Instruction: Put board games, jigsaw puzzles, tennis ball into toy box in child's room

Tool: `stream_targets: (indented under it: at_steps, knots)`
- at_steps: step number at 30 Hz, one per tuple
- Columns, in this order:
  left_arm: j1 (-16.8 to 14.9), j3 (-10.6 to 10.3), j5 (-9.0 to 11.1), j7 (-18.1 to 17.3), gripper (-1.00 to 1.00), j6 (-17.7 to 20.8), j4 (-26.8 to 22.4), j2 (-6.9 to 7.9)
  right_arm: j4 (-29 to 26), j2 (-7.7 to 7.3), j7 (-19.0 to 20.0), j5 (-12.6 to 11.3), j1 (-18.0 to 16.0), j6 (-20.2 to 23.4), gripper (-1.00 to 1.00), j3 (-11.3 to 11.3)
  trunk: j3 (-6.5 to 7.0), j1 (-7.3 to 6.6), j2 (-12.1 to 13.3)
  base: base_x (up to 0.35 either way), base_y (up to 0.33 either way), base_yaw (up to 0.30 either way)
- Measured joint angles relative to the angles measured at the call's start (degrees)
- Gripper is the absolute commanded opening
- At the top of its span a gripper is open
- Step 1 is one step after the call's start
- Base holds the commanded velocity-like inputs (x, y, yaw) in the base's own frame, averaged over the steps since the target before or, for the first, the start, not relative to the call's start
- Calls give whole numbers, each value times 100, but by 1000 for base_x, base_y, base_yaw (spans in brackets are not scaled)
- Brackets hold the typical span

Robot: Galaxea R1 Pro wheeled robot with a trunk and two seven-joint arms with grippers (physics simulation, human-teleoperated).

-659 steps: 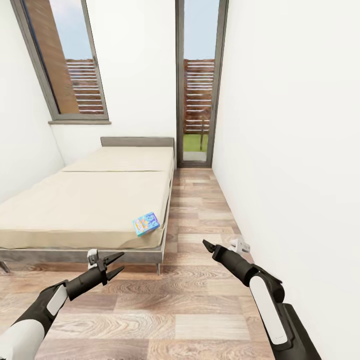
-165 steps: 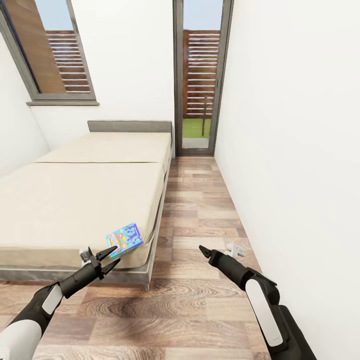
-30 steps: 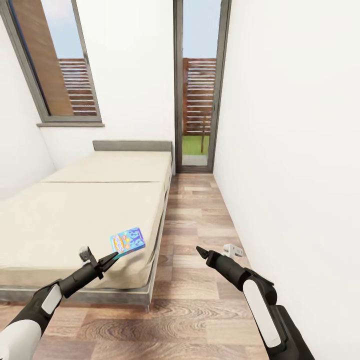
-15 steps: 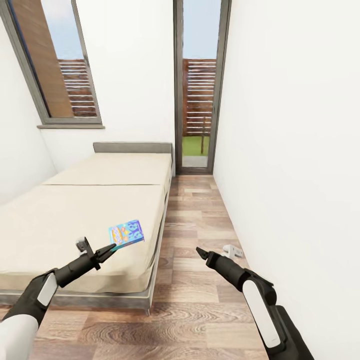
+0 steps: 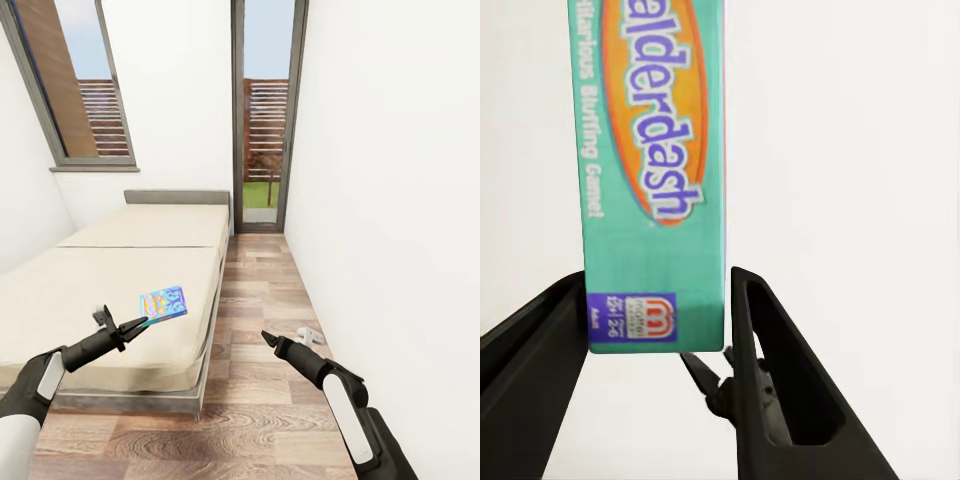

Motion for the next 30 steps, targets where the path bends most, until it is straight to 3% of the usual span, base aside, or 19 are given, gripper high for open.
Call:
stream_targets:
  at_steps: [7, 10, 14, 18, 30]
  knots:
    - [-1, -100, -6, -13, -100, 102, -91, 322, 2, 0, 0, 3, 0, 0, 100, 6, 126, -154, 281, 0, 0, 0]
    - [-5, -292, 6, -33, -100, 101, -195, 426, 5, 0, 0, 3, 0, -2, 100, 7, 180, -220, 401, 0, 0, 0]
    - [-7, -793, 8, -46, -100, 101, -459, 479, 11, 0, -2, 5, 0, -7, 100, 7, 251, -307, 562, 0, 0, 0]
    - [-39, -702, 26, -63, -100, -6, -590, 437, -70, 129, 53, -22, -16, -17, 100, -18, 251, -307, 562, 0, 0, 0]
    - [-35, -737, 15, -32, -100, -104, -661, 484, -93, 246, 147, -25, -9, -26, 100, -11, 251, -307, 562, 0, 0, 0]
